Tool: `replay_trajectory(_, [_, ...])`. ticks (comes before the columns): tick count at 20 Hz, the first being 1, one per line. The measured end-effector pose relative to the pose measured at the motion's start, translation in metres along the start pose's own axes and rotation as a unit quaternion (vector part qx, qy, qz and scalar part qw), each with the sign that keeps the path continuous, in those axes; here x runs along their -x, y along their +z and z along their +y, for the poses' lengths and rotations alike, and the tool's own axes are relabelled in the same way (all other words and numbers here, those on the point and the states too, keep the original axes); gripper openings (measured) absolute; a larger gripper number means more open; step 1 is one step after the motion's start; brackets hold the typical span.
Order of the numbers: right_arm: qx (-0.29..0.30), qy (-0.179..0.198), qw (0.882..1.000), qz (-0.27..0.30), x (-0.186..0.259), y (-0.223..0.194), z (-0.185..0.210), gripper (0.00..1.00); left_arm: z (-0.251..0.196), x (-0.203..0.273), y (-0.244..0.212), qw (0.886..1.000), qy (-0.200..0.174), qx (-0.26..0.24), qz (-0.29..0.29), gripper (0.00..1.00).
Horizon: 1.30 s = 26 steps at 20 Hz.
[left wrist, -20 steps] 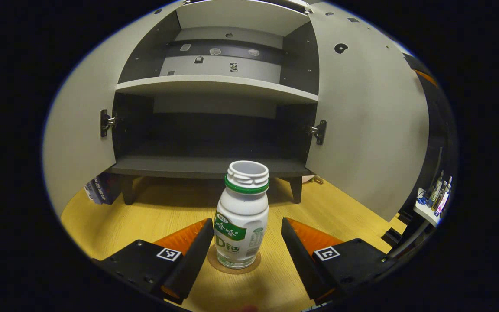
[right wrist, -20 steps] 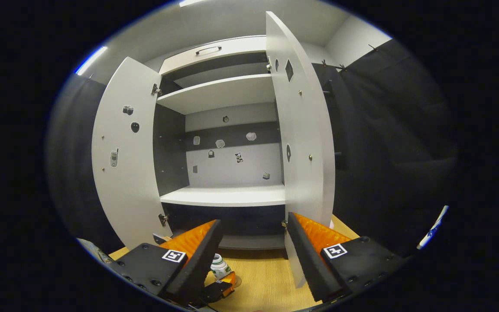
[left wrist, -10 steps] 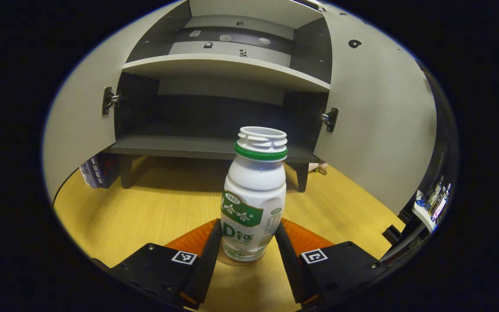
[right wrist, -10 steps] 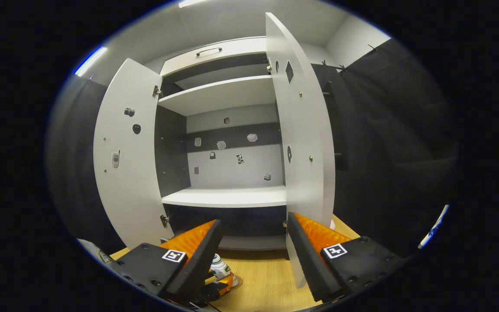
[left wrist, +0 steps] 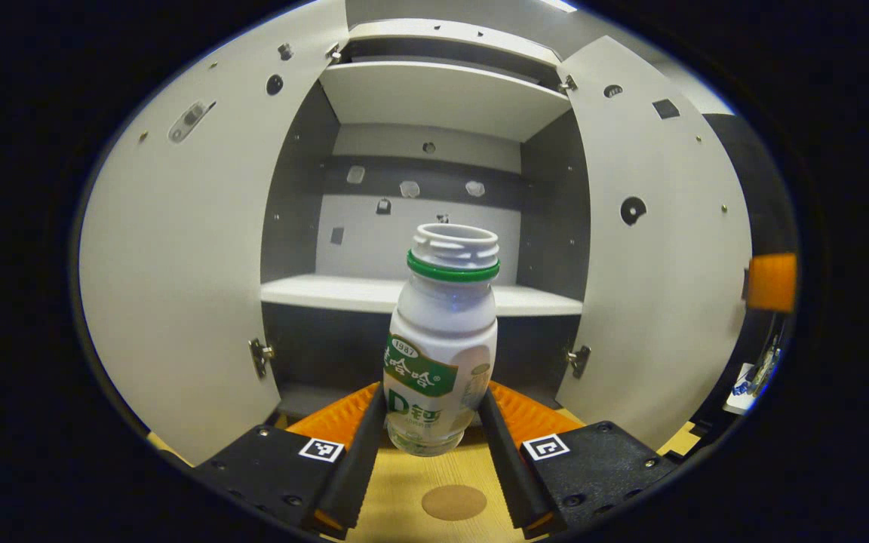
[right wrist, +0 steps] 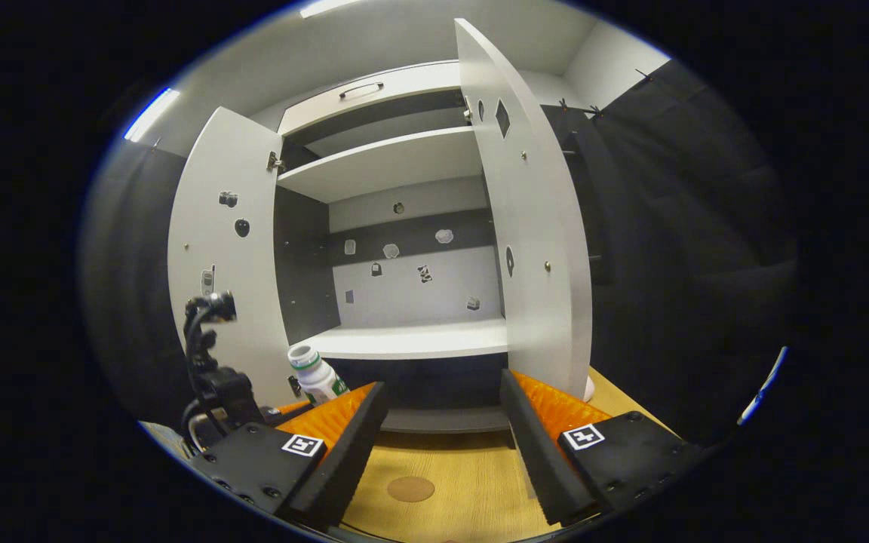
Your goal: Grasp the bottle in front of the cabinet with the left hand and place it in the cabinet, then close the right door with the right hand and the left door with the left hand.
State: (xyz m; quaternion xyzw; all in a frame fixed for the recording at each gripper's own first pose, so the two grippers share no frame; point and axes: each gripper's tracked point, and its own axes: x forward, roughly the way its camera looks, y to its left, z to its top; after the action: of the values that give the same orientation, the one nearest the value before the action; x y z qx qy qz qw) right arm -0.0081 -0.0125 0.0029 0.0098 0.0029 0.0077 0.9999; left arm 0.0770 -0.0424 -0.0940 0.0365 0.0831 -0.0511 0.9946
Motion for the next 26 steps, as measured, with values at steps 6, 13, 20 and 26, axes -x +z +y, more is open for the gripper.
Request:
replay_trajectory(6, [-0.01, -0.001, 1.0, -0.003, 0.003, -0.001, -0.002, 0.99, 0.016, -0.05, 0.108, 0.999, -0.006, 0.04, -0.02, 0.72])
replay_trajectory(13, [-0.015, -0.014, 1.0, -0.02, 0.011, 0.008, -0.008, 0.99, 0.007, -0.15, 0.165, 0.999, -0.046, 0.015, 0.0, 0.72])
replay_trajectory(20, [-0.007, -0.053, 0.998, -0.034, 0.02, 0.014, -0.025, 0.99, -0.021, -0.239, 0.131, 0.993, -0.059, -0.031, 0.093, 0.72])
replay_trajectory(26, [-0.009, -0.097, 0.994, -0.046, 0.035, 0.02, -0.048, 0.99, -0.034, -0.276, 0.091, 0.986, -0.057, -0.031, 0.151, 0.72])
